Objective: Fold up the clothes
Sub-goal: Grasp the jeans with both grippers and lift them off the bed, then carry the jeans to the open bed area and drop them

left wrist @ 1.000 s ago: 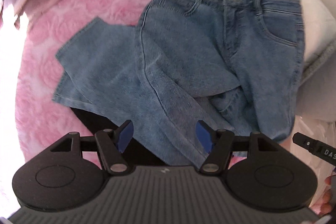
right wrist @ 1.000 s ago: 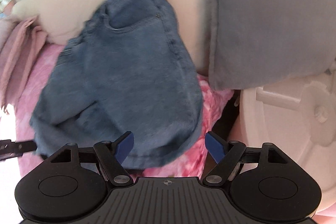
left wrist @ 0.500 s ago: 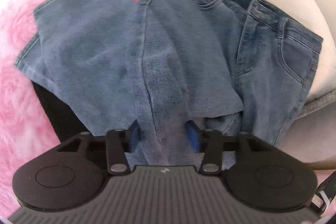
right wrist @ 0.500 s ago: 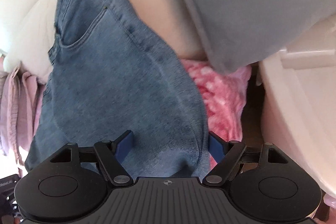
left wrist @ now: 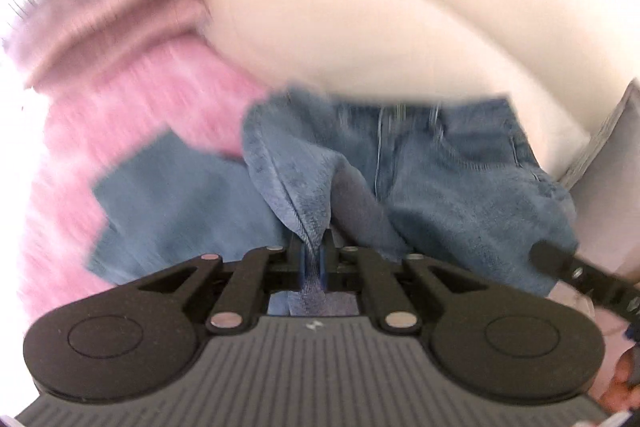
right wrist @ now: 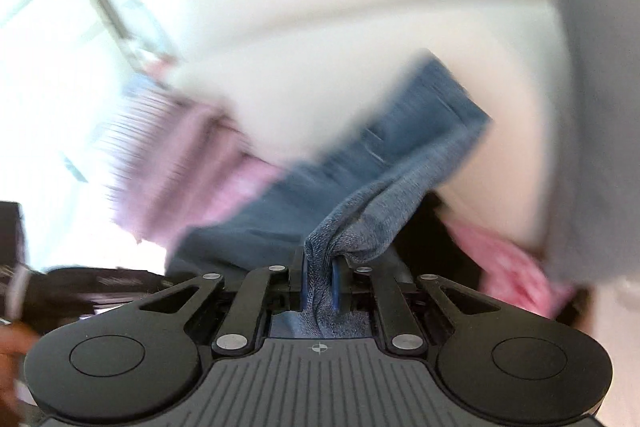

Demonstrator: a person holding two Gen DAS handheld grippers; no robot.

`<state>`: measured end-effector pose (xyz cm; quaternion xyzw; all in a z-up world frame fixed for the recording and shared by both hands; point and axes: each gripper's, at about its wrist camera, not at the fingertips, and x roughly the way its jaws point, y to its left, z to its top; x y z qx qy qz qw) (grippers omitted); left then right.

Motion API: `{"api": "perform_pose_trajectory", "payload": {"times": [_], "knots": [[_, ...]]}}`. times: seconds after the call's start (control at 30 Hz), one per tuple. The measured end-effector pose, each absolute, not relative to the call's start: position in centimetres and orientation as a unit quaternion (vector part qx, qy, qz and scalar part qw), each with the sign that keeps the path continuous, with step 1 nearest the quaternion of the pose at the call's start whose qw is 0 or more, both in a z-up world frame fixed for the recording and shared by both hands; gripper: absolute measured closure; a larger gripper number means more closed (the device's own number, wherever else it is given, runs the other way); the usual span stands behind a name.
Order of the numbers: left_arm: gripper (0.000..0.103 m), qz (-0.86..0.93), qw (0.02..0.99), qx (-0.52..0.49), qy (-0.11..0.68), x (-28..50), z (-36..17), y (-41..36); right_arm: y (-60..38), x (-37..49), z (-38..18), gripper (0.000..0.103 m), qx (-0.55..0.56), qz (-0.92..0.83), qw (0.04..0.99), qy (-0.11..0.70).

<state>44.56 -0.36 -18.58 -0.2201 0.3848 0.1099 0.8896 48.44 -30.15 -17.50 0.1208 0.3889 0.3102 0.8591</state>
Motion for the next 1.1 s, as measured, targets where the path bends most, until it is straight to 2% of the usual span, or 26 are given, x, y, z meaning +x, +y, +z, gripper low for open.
{"api": "perform_pose_trajectory", "payload": {"times": [0.23, 0.53, 0.73, 0.83, 0.9, 0.93, 0.97, 1.03, 1.1], "knots": [[0.1, 0.182, 0.918, -0.234, 0.264, 31.1, -9.2, 3.4, -22.5, 41.5, -9.0, 0.094, 0.146, 0.47, 0.808, 0.322], [0.1, 0.292, 0.936, -0.161, 0.112, 9.6, 3.4, 7.0, -13.7, 29.1, 1.0, 0.094, 0.188, 0.637, 0.714, 0.22], [0.099, 0.325, 0.94, -0.087, 0.055, -2.1, 11.8, 8.7, -11.4, 17.9, 5.8, 0.094, 0.216, 0.689, 0.677, 0.14], [0.099, 0.337, 0.936, -0.068, 0.072, -6.1, 12.6, 10.0, -10.0, 11.8, 6.4, 0.093, 0.188, 0.704, 0.672, 0.132], [0.094, 0.341, 0.928, -0.079, 0.132, -7.8, 11.1, 11.8, -8.9, 7.7, 6.6, 0.092, 0.155, 0.715, 0.668, 0.136], [0.086, 0.353, 0.914, -0.087, 0.178, -8.3, 9.3, 12.8, -7.7, 5.5, 6.0, 0.086, 0.098, 0.723, 0.665, 0.16], [0.085, 0.379, 0.893, -0.102, 0.222, -8.8, 6.9, 13.8, -6.4, 3.5, 5.1, 0.075, 0.034, 0.725, 0.661, 0.192], [0.086, 0.427, 0.844, -0.128, 0.299, -10.6, 1.7, 14.6, -3.2, 0.2, 1.8, 0.064, -0.12, 0.7, 0.645, 0.282], [0.086, 0.454, 0.805, -0.152, 0.351, -13.3, -2.7, 13.8, -2.5, -1.6, -2.1, 0.064, -0.182, 0.671, 0.634, 0.338]]}}
